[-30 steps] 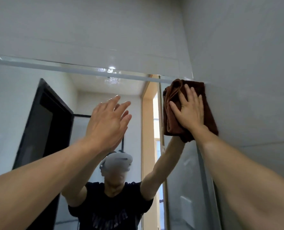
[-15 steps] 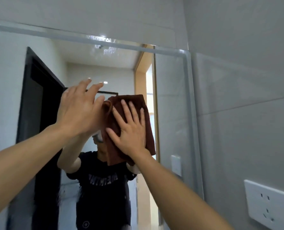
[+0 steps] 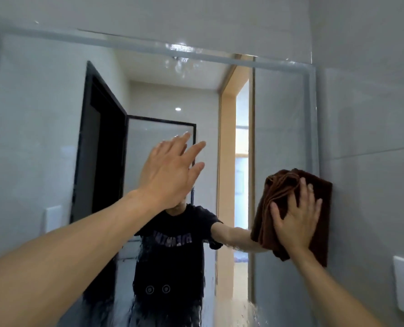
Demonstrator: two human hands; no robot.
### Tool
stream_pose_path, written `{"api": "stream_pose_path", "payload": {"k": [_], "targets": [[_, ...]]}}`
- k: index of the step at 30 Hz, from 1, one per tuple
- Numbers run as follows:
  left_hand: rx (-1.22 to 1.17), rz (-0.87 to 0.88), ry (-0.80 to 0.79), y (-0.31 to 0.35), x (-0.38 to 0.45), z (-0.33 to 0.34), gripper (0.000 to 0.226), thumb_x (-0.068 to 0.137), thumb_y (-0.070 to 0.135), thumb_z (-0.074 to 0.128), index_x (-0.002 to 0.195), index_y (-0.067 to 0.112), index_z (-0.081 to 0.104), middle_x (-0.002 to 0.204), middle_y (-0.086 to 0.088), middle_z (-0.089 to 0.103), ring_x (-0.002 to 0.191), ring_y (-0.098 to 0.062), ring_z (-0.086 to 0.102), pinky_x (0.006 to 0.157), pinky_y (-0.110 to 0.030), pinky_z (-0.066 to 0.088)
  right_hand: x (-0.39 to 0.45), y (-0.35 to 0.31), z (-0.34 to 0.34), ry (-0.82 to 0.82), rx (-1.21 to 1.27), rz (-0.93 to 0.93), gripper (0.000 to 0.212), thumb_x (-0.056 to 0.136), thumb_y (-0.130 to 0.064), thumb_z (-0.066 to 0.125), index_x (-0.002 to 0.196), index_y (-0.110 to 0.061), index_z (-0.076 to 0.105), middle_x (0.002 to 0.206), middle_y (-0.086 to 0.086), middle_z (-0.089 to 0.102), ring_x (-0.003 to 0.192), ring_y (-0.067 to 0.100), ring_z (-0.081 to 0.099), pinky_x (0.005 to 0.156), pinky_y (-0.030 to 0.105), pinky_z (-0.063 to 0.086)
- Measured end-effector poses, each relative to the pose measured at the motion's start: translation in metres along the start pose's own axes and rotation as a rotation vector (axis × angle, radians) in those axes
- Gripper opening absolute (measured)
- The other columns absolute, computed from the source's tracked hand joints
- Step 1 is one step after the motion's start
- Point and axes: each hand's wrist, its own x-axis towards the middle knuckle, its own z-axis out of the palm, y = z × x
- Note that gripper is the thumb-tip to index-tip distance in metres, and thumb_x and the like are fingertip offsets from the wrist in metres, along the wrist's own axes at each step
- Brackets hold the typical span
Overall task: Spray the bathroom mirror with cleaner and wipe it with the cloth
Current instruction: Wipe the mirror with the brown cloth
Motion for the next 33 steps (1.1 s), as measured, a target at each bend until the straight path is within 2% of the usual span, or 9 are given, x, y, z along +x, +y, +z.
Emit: {"api": "stream_pose_path", "payload": {"k": [3,8,11,14,17,20,23,30,33], "targets": [[-0.040,-0.052,-0.026,-0.004,-0.012,0.007,0.052,0.104,0.047,0.032,0.154,0.034,0.031,0.164,-0.001,0.026,0.148,-0.022,0.029,0.121,-0.041,0.021,-0.029,-0.054,-0.002,-0.003,0.069,-0.038,0.071,0.089,-0.058,0.044,0.145,-0.015,0.053,0.165,0.010,0.026,0.153,0.034,0.022,0.120,0.061,0.018],[-0.207,-0.129,-0.045,0.026,-0.037,0.026,0.049,0.102,0.039,0.041,0.150,0.027,0.040,0.158,-0.006,0.036,0.141,-0.028,0.040,0.116,-0.048,0.033,-0.100,-0.159,-0.004,-0.113,0.220,-0.430,0.058,0.088,-0.058,0.059,0.140,-0.030,0.059,0.161,0.007,0.036,0.154,0.029,0.022,0.122,0.061,0.015],[-0.203,-0.063,-0.058,0.051,-0.051,0.040,0.048,0.101,0.038,0.040,0.147,0.026,0.043,0.157,-0.004,0.038,0.143,-0.026,0.037,0.117,-0.047,0.032,-0.107,-0.155,0.001,-0.119,0.279,-0.530,0.049,0.093,-0.054,0.058,0.132,-0.026,0.067,0.152,0.008,0.051,0.151,0.031,0.029,0.122,0.060,0.017],[-0.210,-0.030,-0.028,0.065,-0.059,0.050,0.045,0.100,0.034,0.046,0.143,0.023,0.048,0.154,-0.006,0.042,0.140,-0.025,0.040,0.115,-0.044,0.032,-0.095,-0.111,0.004,-0.075,0.226,-0.576,0.056,0.092,-0.055,0.059,0.140,-0.026,0.059,0.156,0.008,0.046,0.151,0.029,0.029,0.121,0.060,0.019],[-0.239,-0.008,-0.004,0.080,-0.065,0.056,0.044,0.099,0.034,0.046,0.140,0.022,0.052,0.151,-0.008,0.046,0.137,-0.026,0.043,0.113,-0.044,0.033,-0.081,-0.045,0.004,-0.041,0.112,-0.489,0.067,0.093,-0.057,0.054,0.152,-0.030,0.039,0.164,0.006,0.029,0.153,0.028,0.023,0.122,0.060,0.016],[-0.265,0.026,-0.001,0.098,-0.069,0.061,0.044,0.097,0.033,0.048,0.140,0.022,0.052,0.151,-0.007,0.047,0.138,-0.026,0.043,0.115,-0.042,0.031,-0.078,0.021,0.005,-0.078,0.032,-0.343,0.067,0.092,-0.057,0.048,0.149,-0.022,0.048,0.165,0.011,0.027,0.153,0.032,0.022,0.121,0.062,0.018],[-0.269,0.059,-0.006,0.111,-0.075,0.066,0.045,0.096,0.030,0.053,0.140,0.020,0.054,0.150,-0.008,0.048,0.137,-0.026,0.044,0.114,-0.040,0.030,-0.096,0.056,0.007,-0.104,0.013,-0.138,0.067,0.091,-0.055,0.045,0.141,-0.012,0.056,0.164,0.014,0.027,0.152,0.035,0.022,0.121,0.062,0.017],[-0.268,0.057,-0.041,0.100,-0.089,0.068,0.045,0.096,0.030,0.050,0.140,0.021,0.054,0.150,-0.007,0.049,0.137,-0.026,0.044,0.114,-0.041,0.032,-0.121,0.024,0.013,-0.048,0.029,0.087,0.067,0.091,-0.052,0.046,0.139,-0.008,0.056,0.164,0.014,0.026,0.153,0.036,0.021,0.120,0.062,0.018],[-0.233,0.037,-0.034,0.087,-0.089,0.065,0.045,0.096,0.033,0.047,0.138,0.021,0.055,0.149,-0.008,0.049,0.136,-0.027,0.045,0.112,-0.044,0.035,-0.122,-0.025,0.013,-0.011,0.067,0.021,0.063,0.088,-0.052,0.053,0.134,-0.010,0.061,0.163,0.015,0.031,0.150,0.037,0.027,0.119,0.062,0.020]]}}
